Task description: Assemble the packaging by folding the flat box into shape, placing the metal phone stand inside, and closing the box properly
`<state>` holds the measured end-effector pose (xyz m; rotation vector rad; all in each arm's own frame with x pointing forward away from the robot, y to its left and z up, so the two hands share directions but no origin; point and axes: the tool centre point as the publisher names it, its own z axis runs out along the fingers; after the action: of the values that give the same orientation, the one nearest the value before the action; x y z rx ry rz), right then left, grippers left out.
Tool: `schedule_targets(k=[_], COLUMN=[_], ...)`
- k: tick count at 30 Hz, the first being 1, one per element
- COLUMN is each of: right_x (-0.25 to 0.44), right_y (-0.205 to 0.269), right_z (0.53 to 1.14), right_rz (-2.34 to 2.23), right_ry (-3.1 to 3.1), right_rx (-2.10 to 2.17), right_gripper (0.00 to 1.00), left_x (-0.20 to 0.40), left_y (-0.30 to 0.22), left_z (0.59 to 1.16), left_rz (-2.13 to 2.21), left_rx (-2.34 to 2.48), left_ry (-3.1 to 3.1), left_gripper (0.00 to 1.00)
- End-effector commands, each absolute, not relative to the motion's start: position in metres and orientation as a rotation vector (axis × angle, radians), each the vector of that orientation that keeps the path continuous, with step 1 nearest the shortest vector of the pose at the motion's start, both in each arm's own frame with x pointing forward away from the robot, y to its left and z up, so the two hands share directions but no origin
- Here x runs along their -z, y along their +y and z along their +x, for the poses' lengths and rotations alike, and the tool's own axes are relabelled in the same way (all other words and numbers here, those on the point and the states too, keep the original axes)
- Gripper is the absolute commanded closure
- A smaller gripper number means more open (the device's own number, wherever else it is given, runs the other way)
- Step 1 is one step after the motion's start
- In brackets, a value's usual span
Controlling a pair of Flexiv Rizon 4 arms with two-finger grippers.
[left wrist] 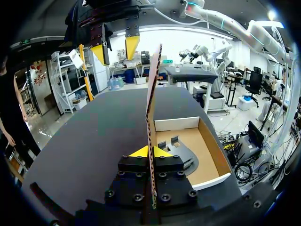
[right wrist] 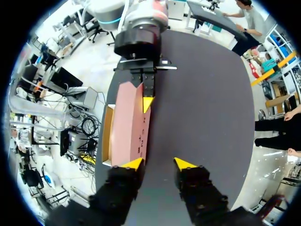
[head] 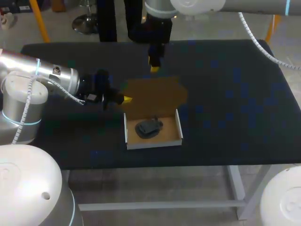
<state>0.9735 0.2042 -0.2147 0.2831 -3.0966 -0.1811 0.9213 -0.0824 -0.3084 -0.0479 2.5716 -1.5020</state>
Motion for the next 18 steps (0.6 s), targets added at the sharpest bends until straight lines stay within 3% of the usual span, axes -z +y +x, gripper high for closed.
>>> schedule_targets(k=[1, 9, 12, 18], right_x=[0.213, 0.218, 0.222, 0.223], right_y=[0.208, 0.206, 0.204, 0.202], right_z=[0.969, 0.955, 0.95, 0.939], right_rz=[0.284, 0.274, 0.269, 0.263], right_ry=[-3.029, -3.023, -3.017, -3.016], right_rx=[0.143, 0.118, 0.114, 0.113], right_gripper=[0.56, 0.58, 0.63, 0.62], left_x=[0.309, 0.309, 0.309, 0.309], left_y=[-0.083, -0.083, -0.083, -0.083], left_z=[0.921, 0.921, 0.921, 0.921], left_rz=[-0.048, -0.048, -0.048, -0.048], left_rx=[1.502, 1.502, 1.502, 1.502], left_ry=[2.571, 2.571, 2.571, 2.571], left_gripper=[1.0, 1.0, 1.0, 1.0])
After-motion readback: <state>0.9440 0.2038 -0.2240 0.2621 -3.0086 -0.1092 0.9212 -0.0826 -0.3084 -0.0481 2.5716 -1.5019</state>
